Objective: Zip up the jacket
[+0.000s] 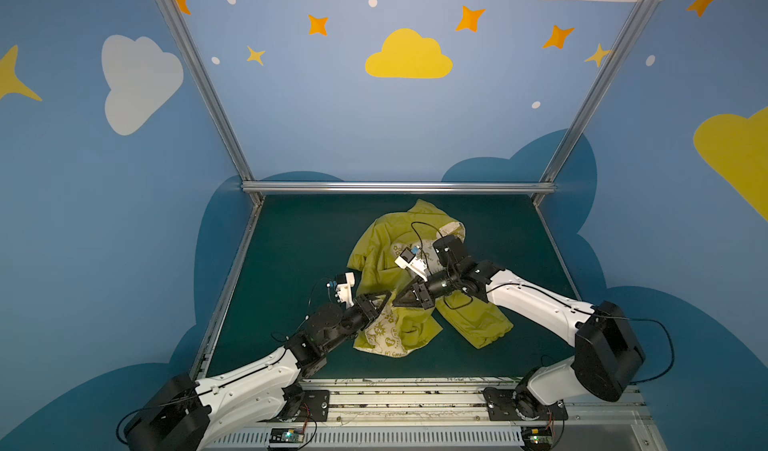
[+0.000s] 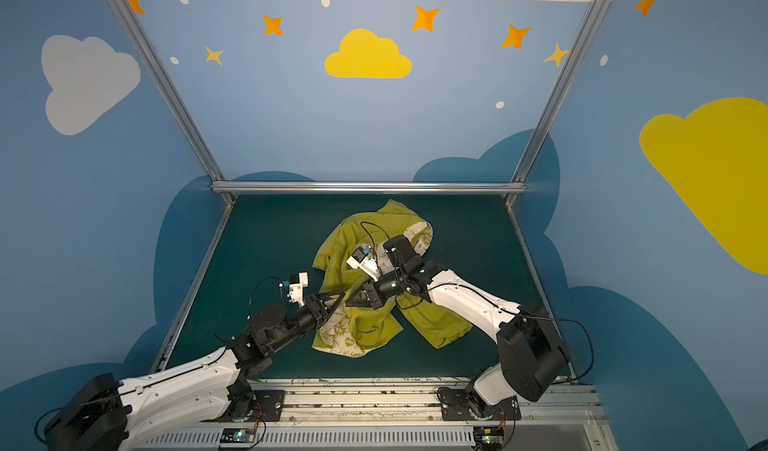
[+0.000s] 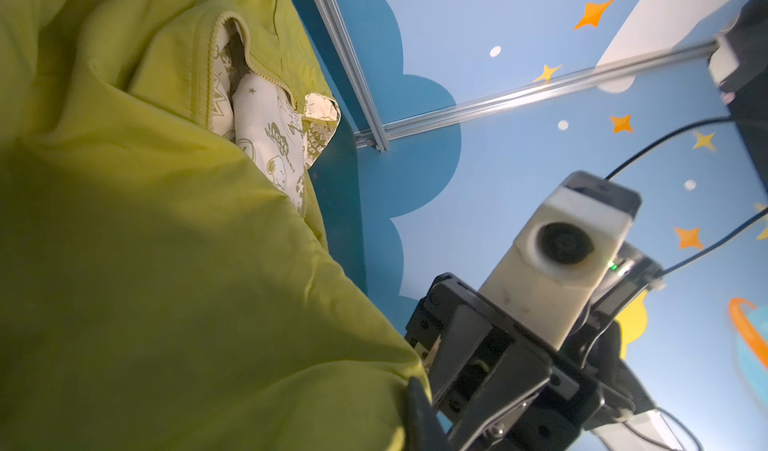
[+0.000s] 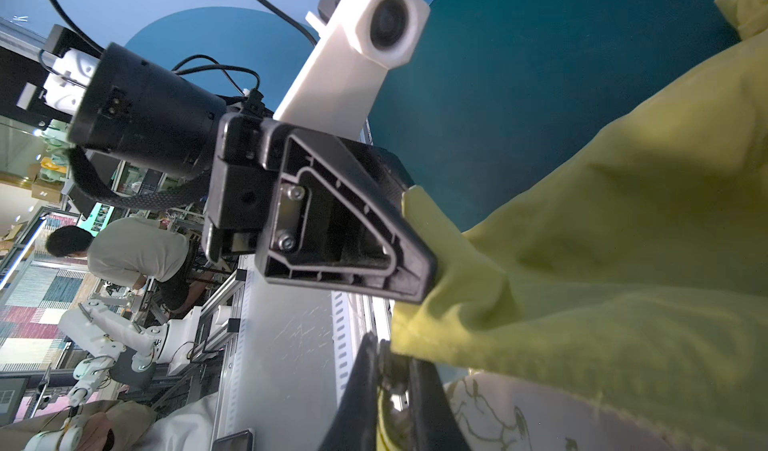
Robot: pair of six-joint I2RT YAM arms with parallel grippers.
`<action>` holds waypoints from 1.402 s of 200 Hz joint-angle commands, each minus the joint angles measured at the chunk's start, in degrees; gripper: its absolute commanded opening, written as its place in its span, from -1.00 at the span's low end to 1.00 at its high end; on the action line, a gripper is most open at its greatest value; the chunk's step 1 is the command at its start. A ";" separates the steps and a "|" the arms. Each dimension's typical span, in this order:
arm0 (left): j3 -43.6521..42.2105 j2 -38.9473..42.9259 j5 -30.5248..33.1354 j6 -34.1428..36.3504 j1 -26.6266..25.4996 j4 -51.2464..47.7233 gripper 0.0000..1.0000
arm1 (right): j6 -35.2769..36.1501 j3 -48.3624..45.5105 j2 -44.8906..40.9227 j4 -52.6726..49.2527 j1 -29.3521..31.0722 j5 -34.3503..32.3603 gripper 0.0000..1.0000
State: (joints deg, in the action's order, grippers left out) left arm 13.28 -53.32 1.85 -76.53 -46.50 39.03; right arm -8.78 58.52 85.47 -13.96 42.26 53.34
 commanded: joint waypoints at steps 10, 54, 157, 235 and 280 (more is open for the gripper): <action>-0.18 2.72 0.00 1.71 0.31 -0.79 -0.93 | 1.66 0.23 -0.06 -1.30 0.18 1.30 -1.00; 0.24 8.77 -2.51 4.57 1.88 -8.54 -0.94 | 3.31 0.41 1.34 -3.19 -0.23 1.16 -1.00; 1.20 14.56 -13.10 6.49 9.38 -19.87 -0.94 | 10.45 2.46 3.25 -12.42 -0.60 -1.72 -1.00; 3.94 16.31 -19.25 9.15 12.26 -27.54 -0.94 | 19.26 5.73 4.26 -23.68 0.56 -6.19 -1.00; 4.71 16.07 -22.90 9.31 14.44 -30.96 -0.94 | 22.67 6.85 4.79 -27.48 0.69 -8.03 -1.00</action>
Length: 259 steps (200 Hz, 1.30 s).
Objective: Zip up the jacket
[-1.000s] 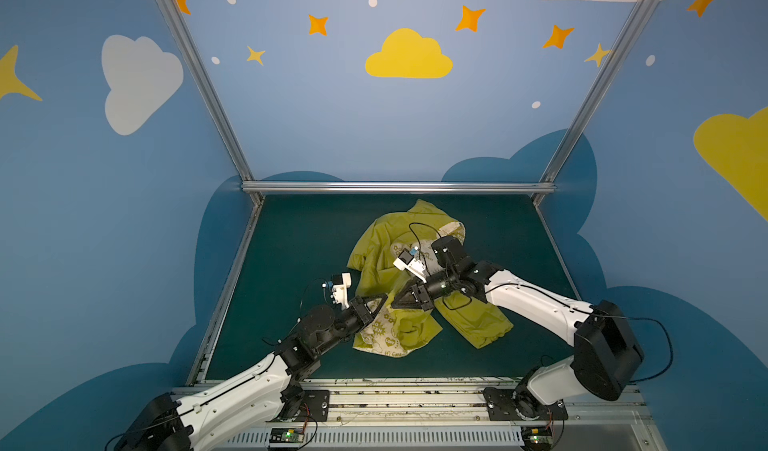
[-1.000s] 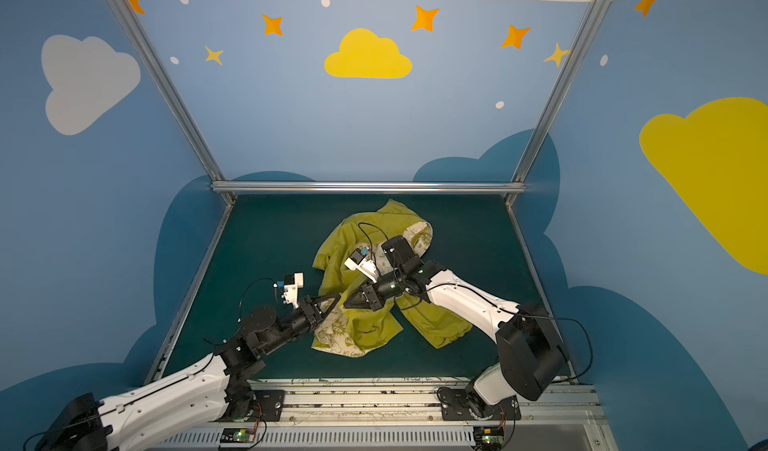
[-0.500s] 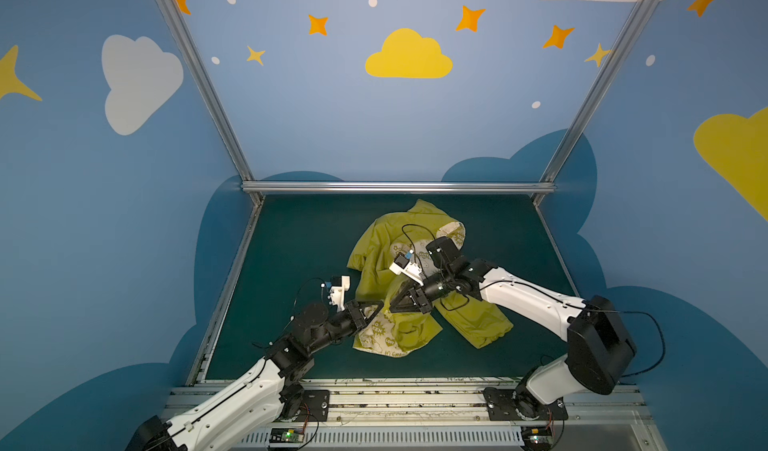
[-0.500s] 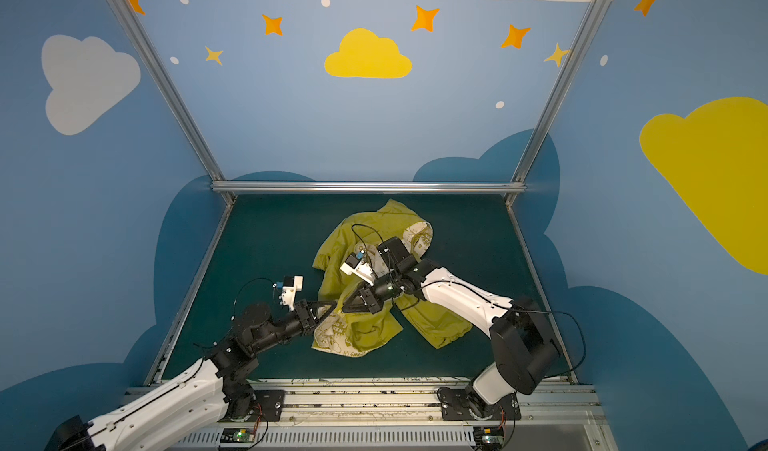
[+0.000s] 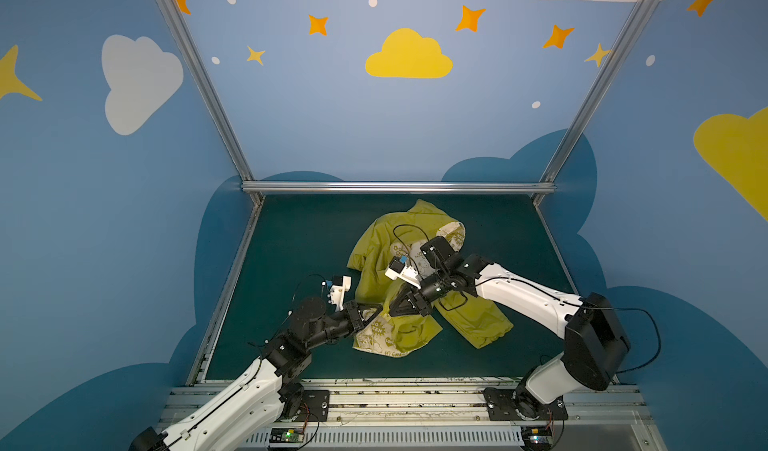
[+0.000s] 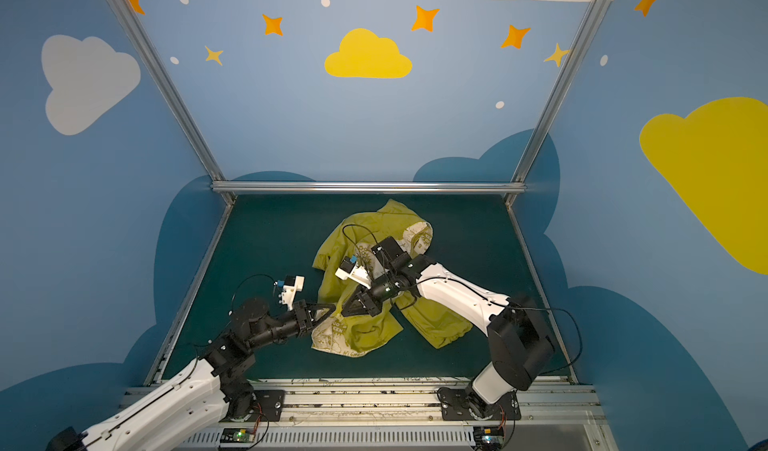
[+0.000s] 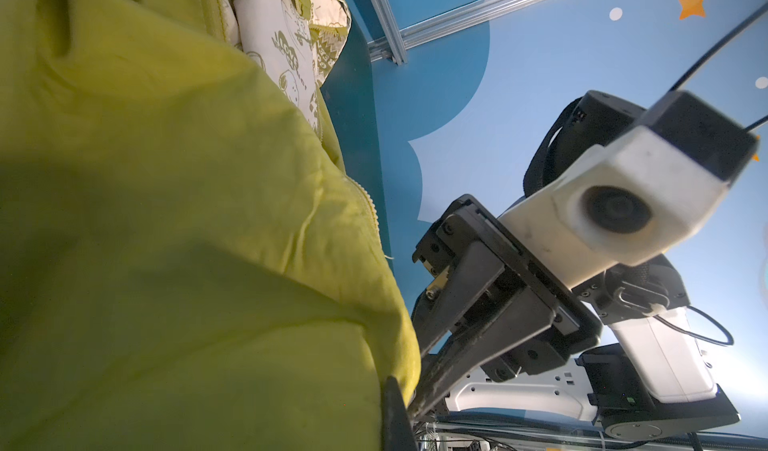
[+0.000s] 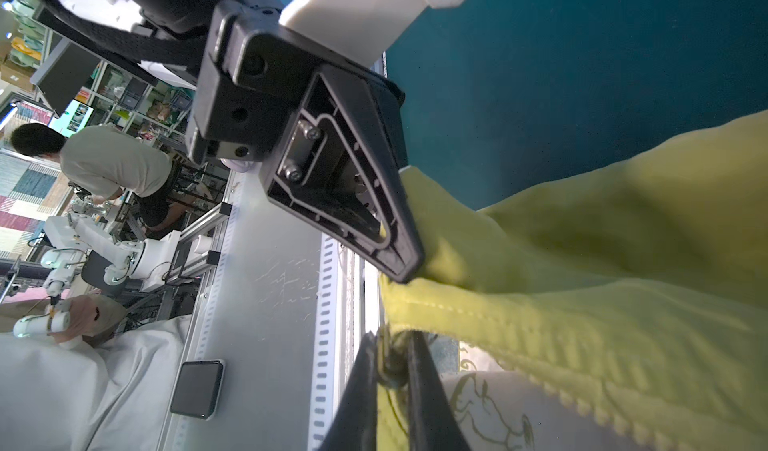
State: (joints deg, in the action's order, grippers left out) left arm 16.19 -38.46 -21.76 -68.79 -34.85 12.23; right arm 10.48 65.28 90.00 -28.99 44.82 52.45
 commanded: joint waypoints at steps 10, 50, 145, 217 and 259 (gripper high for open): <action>2.45 1.28 0.01 2.08 3.20 -5.49 -0.94 | 4.41 0.35 0.34 -13.52 -1.87 -7.55 -1.00; 2.87 0.87 -0.69 2.23 4.09 -5.54 -0.94 | 5.82 1.62 0.56 -12.19 1.18 -5.02 -1.00; 3.76 1.19 -3.33 3.23 5.77 -8.51 -0.94 | 3.86 5.55 2.49 -20.81 -0.07 -18.54 -1.00; 4.21 -3.34 -5.86 3.13 6.33 -3.95 -0.94 | 2.55 4.79 -1.62 -16.86 0.29 -9.39 -0.35; 5.26 -3.89 -6.96 4.19 6.76 -4.49 -0.94 | -0.86 1.75 -2.73 -9.84 -6.45 -12.66 -0.33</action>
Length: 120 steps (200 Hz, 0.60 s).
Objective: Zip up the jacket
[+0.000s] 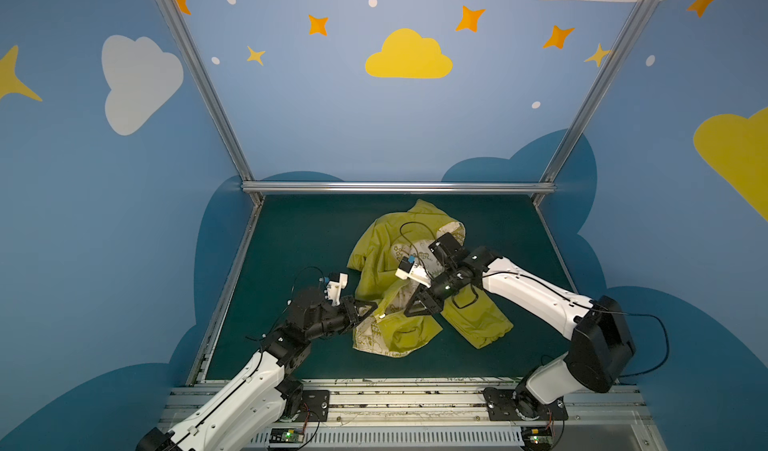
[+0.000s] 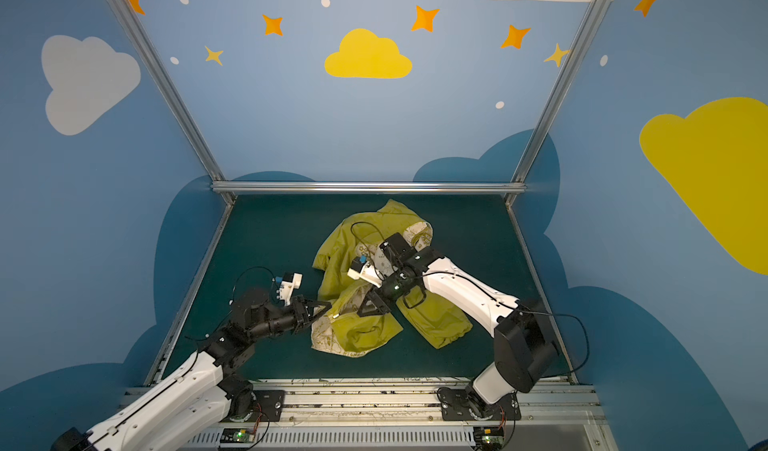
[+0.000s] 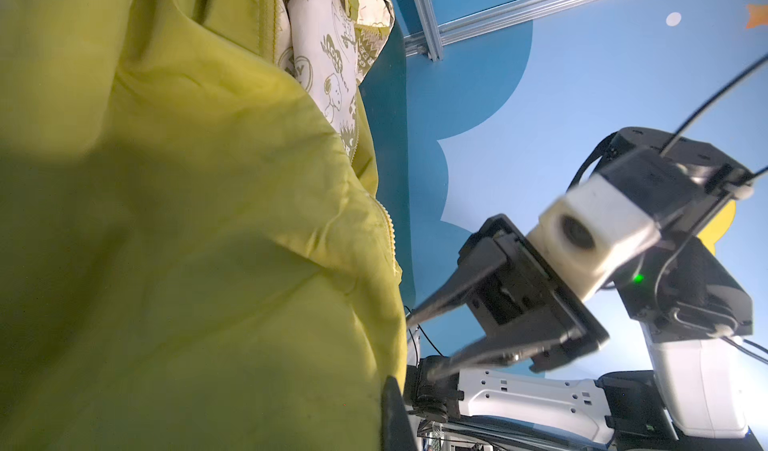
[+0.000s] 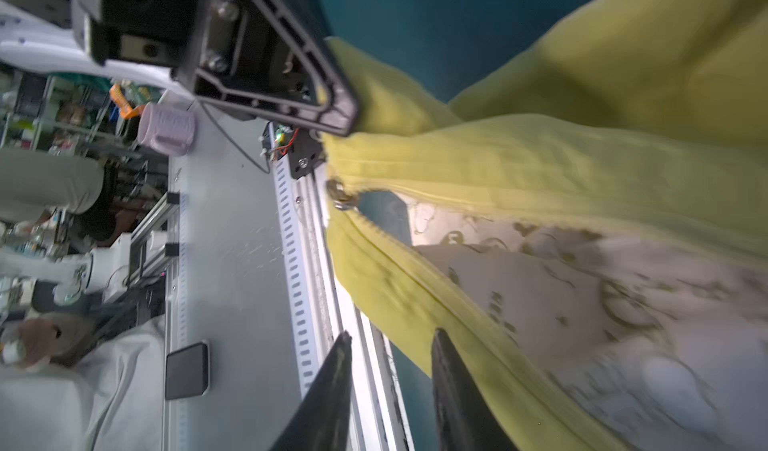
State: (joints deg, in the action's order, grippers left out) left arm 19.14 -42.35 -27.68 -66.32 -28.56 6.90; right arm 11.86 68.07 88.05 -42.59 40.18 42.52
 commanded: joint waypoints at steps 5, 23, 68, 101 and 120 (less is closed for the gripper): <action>2.38 -0.10 -1.01 1.73 0.51 0.92 -0.94 | -1.88 -0.89 -0.07 4.71 -1.78 -2.28 -0.34; 2.44 -0.91 -1.72 1.57 0.63 2.09 -0.94 | -2.79 0.68 3.01 6.78 -1.13 -2.50 -0.37; 2.95 -5.20 -3.34 -0.73 0.72 6.37 -0.94 | -1.51 1.87 8.41 13.02 1.58 -3.15 -0.44; 3.60 -6.50 -3.17 -0.30 0.80 6.79 -0.94 | -1.26 -0.40 8.47 19.15 3.53 0.33 -0.39; 3.52 -7.32 -2.95 -0.37 1.21 7.38 -0.94 | -0.48 -2.89 7.69 22.06 4.61 2.99 -0.32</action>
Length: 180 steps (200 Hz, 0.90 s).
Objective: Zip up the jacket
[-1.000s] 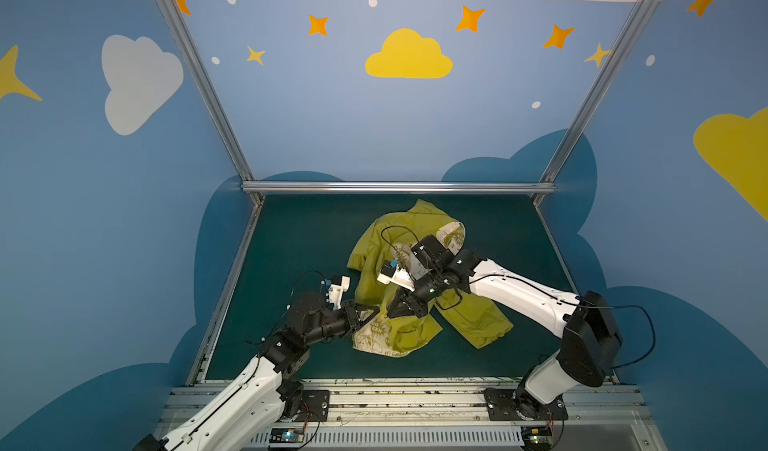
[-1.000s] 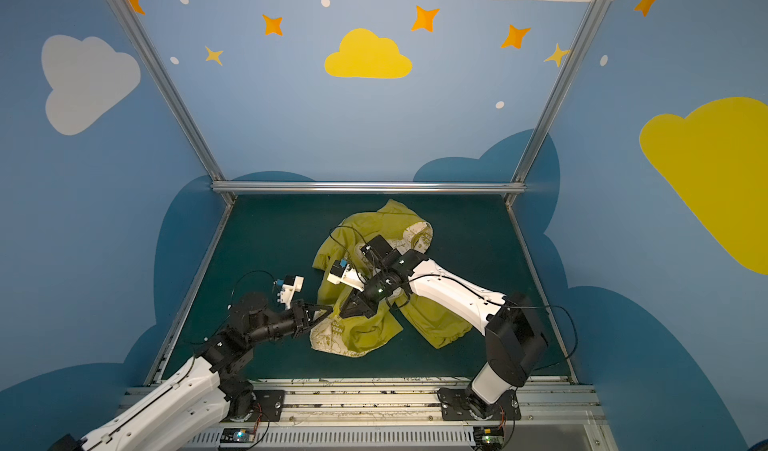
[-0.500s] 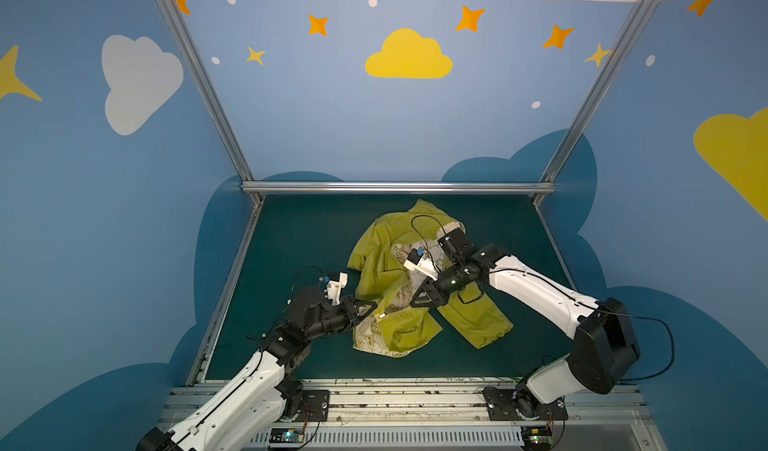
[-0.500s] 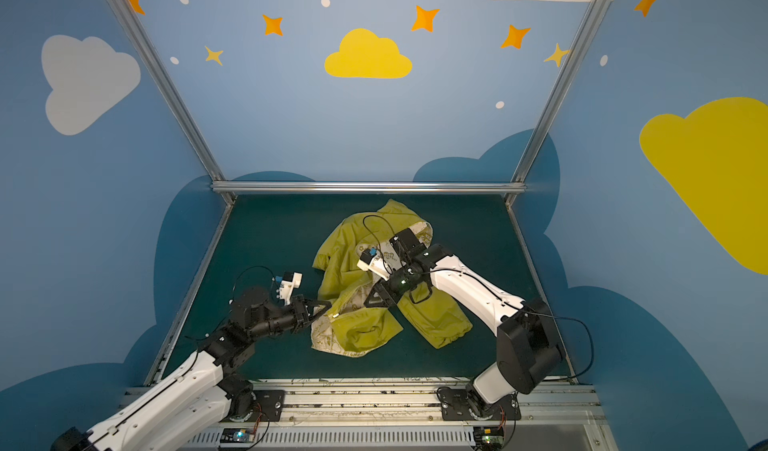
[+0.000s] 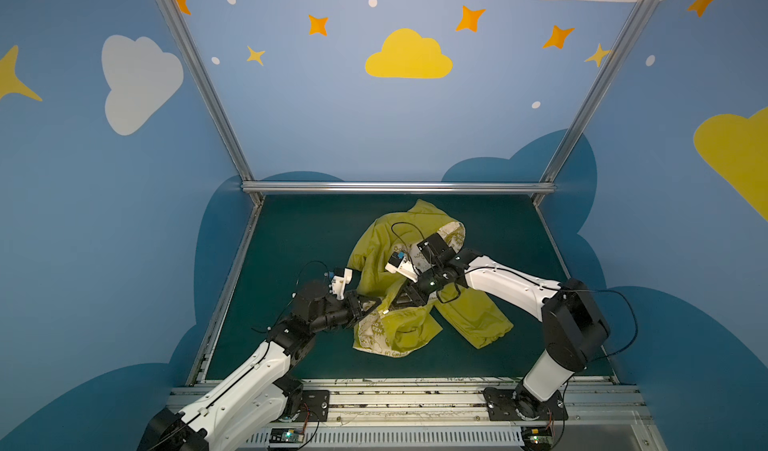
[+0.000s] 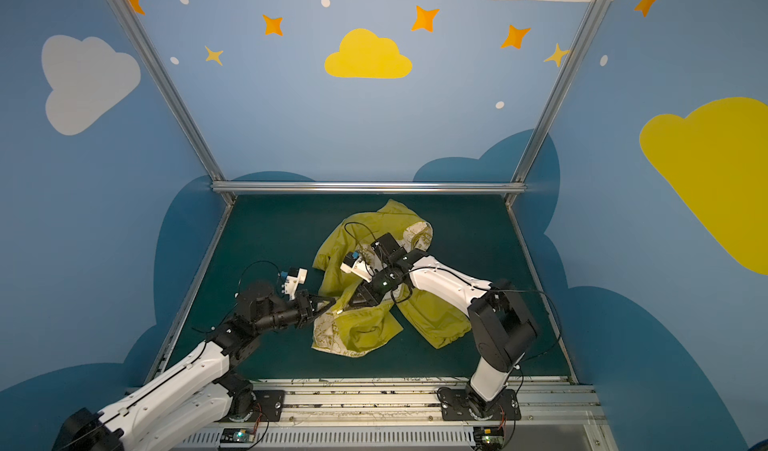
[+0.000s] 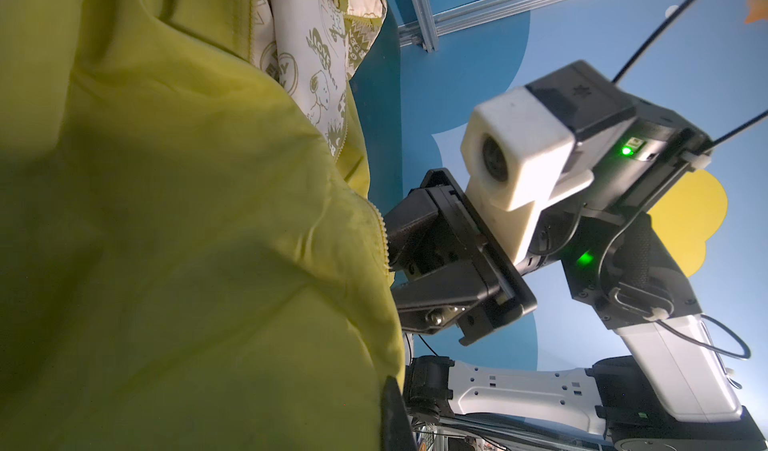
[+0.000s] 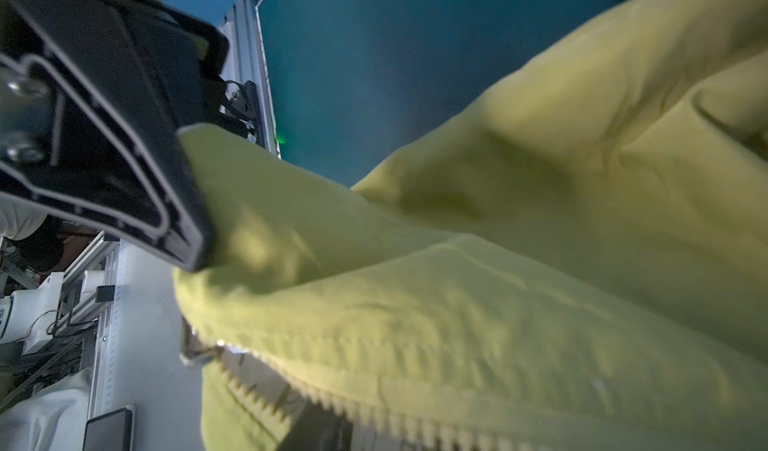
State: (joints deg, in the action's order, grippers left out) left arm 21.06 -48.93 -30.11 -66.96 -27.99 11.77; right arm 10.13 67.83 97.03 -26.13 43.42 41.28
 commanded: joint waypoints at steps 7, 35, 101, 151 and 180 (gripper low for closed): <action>1.55 -1.11 -0.52 0.19 0.80 2.89 -0.94 | 1.46 -3.37 -1.48 6.25 1.43 6.06 -0.30; 1.51 -1.76 -0.13 -0.32 1.26 3.61 -0.94 | 2.71 -6.38 -3.43 8.13 1.54 9.21 -0.23; 0.92 -1.70 0.58 -1.60 1.99 5.08 -0.94 | -3.84 -14.18 -6.60 25.45 1.21 13.07 -0.08; -0.04 -1.45 0.85 -2.91 2.02 6.53 -0.94 | -9.99 -17.35 -7.54 37.58 2.61 5.78 -0.15; -0.41 -1.21 1.71 -2.95 1.98 6.08 -0.94 | -10.78 -18.44 -7.98 41.59 3.42 5.38 -0.16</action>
State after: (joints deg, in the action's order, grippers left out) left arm 20.88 -50.65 -29.39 -69.87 -26.24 16.75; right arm 1.30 50.19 91.02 8.86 45.89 48.01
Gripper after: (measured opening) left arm 0.048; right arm 0.422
